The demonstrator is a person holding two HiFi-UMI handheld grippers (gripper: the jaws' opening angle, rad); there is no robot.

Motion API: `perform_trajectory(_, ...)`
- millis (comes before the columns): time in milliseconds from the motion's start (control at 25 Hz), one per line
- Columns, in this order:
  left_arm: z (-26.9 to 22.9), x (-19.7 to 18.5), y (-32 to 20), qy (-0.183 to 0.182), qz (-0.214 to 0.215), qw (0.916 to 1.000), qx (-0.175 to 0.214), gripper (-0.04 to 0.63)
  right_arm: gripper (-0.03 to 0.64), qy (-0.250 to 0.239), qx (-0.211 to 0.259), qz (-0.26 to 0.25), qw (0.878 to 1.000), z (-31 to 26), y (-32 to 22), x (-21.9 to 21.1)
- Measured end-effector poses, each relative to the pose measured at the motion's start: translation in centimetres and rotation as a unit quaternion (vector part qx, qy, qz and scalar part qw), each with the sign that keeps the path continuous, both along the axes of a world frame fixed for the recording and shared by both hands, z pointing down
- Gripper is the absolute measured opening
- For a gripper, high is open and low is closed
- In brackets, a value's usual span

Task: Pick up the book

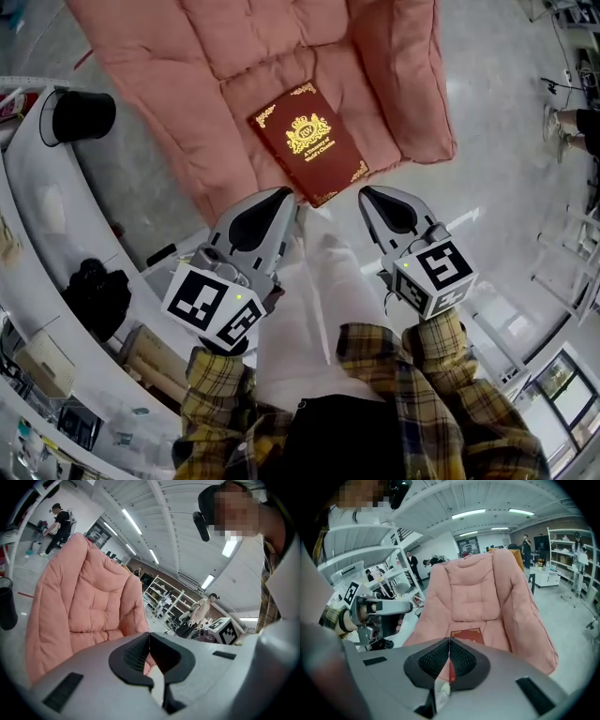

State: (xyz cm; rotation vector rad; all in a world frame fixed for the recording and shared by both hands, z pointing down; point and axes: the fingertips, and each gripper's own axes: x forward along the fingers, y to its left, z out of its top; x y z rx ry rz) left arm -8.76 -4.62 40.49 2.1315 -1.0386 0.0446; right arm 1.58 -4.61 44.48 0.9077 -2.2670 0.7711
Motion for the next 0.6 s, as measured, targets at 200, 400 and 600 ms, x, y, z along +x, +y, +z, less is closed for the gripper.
perform_trajectory(200,5.2,0.1,0.5,0.002,-0.01,0.9992,-0.039,0.005,0.018,0.014,-0.021,-0.006,1.0,4.5,0.1,0.8)
perform_trajectory(400,9.5,-0.5,0.6,-0.003,-0.022,0.9976,-0.066,0.005,0.018,0.009,-0.055,-0.002,0.998,8.9,0.3,1.2)
perform_trajectory(600,13.0,-0.1,0.4,-0.011,-0.017,0.9964,-0.082,0.005,0.02,0.009,-0.091,0.003,0.996,13.2,1.3,1.9)
